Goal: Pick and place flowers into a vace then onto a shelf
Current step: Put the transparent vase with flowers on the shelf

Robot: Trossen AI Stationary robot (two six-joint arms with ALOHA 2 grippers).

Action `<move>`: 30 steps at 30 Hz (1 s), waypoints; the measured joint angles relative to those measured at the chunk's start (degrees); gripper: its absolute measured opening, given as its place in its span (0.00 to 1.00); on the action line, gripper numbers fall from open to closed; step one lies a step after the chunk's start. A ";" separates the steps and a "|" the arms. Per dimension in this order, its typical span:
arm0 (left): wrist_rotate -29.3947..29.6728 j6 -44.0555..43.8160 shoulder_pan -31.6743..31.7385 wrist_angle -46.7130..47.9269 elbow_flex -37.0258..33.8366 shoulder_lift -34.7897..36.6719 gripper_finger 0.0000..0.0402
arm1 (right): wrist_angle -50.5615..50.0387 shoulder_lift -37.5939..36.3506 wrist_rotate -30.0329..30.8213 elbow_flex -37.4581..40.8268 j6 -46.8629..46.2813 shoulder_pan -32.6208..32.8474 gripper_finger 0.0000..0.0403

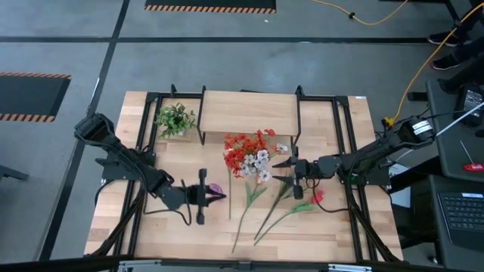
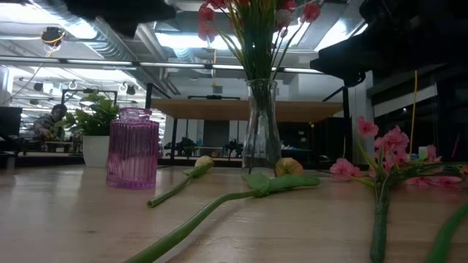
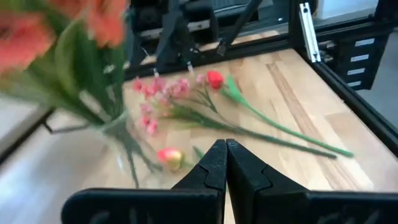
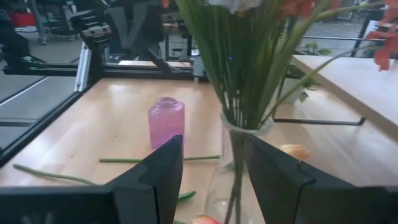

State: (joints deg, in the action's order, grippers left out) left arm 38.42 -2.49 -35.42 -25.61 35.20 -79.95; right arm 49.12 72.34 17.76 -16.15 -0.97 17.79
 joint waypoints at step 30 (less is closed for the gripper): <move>-8.85 -2.51 14.99 -8.08 -20.77 20.77 0.01 | -1.45 0.04 -9.42 -0.28 1.22 -10.29 0.43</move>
State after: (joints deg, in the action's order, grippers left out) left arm 29.58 -5.00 -20.43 -33.69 14.44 -59.18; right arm 47.68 72.38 8.34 -16.43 0.26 7.51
